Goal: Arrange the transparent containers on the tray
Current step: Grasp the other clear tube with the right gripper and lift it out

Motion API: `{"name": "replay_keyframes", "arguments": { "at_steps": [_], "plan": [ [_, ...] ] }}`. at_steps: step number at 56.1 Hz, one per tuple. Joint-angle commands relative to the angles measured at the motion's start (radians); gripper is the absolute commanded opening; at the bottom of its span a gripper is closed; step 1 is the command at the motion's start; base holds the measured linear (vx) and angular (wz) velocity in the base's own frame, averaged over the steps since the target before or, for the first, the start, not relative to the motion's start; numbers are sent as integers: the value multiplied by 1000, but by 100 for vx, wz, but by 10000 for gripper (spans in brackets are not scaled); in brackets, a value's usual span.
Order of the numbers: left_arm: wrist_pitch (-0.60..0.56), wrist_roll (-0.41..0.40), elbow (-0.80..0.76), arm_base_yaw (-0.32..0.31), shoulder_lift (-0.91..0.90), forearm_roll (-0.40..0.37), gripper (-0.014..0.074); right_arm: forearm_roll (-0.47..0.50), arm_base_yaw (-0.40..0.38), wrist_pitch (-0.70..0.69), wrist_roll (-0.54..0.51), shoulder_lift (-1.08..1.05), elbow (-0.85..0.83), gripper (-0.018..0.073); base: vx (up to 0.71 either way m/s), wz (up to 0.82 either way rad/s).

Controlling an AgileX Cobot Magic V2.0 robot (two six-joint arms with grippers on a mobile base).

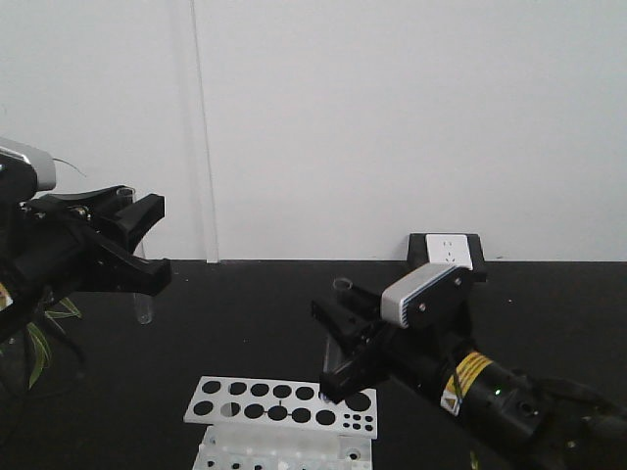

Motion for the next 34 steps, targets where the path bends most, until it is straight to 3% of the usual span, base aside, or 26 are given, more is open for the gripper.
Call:
{"name": "replay_keyframes", "arguments": {
  "at_steps": [1,15,34],
  "plan": [
    [-26,-2,-39,-6,-33,-13,-6,19,0,40,10,-140,-36,-13,0,0],
    [104,-32,-37,-6,-45,-13,-6,19,0,400,63,-368,-34,-13,0,0],
    [25,-55,114,-38,-173,-13,-6,18,0,528,63,-463,-31,-13,0,0]
  ]
}}
